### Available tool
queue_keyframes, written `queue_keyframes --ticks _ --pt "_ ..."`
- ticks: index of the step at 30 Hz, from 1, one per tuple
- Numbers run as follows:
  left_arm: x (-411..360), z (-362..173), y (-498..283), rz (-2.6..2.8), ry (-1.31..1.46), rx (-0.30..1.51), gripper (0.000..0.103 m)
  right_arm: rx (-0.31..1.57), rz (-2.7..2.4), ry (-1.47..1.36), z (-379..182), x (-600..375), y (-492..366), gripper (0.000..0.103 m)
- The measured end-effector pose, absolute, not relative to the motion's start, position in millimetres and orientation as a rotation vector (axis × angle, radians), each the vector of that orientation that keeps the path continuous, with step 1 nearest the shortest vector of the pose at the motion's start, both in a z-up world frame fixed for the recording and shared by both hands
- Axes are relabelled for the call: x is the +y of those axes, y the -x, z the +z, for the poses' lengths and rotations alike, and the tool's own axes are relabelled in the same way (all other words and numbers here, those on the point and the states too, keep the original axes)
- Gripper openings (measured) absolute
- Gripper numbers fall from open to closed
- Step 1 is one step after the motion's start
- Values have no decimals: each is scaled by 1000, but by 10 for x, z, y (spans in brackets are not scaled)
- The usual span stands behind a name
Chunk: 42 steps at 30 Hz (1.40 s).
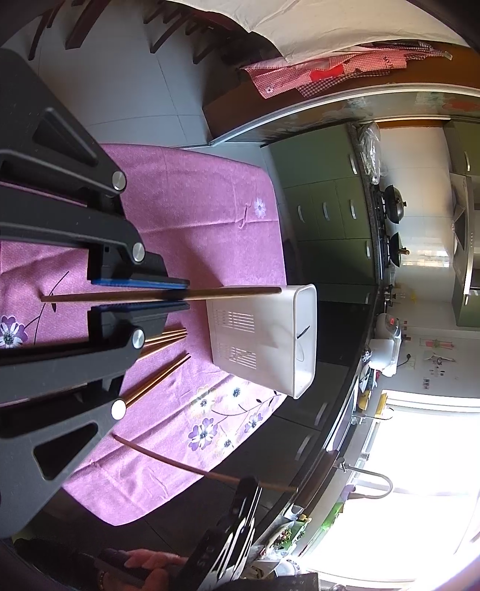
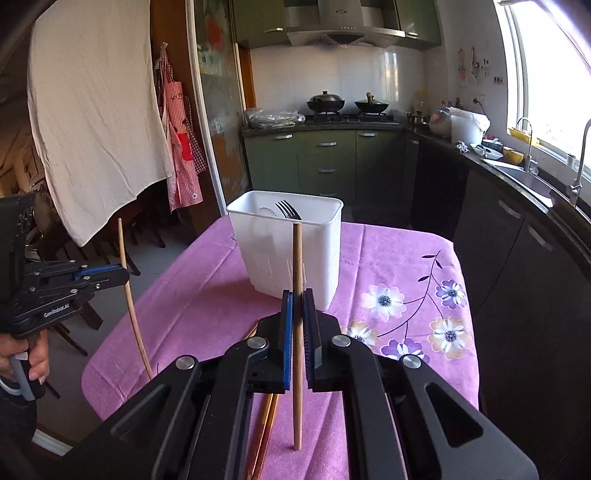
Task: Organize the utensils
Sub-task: 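Drop the chopstick into the holder with the left gripper while the right gripper carries its chopstick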
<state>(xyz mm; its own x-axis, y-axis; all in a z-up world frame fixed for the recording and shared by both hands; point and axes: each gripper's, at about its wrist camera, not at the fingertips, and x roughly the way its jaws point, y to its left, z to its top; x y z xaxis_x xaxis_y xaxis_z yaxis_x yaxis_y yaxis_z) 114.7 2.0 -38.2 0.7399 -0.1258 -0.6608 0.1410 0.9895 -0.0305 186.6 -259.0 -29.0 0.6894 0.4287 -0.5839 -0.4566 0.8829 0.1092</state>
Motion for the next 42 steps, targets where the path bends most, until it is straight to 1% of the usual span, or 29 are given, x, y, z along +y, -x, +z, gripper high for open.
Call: queue_keyframes --ticks 9,23,29,37,42 --pt "39 -347 -1057 -154 -21 714 6 612 491 34 -219 -2706 -1512 6" --pt "-8 -155 -1115 -187 -7 696 6 601 501 20 -173 -2724 -1500 6" --pt "-147 164 -1272 -225 -21 657 6 595 500 22 -158 -2738 -1529 6" --pt "-301 898 -1650 -251 -22 565 6 605 503 15 -172 -2794 -1571 6" --pt "-413 1234 -1919 -240 -30 523 6 612 498 4 -189 -2858 -1621 6"
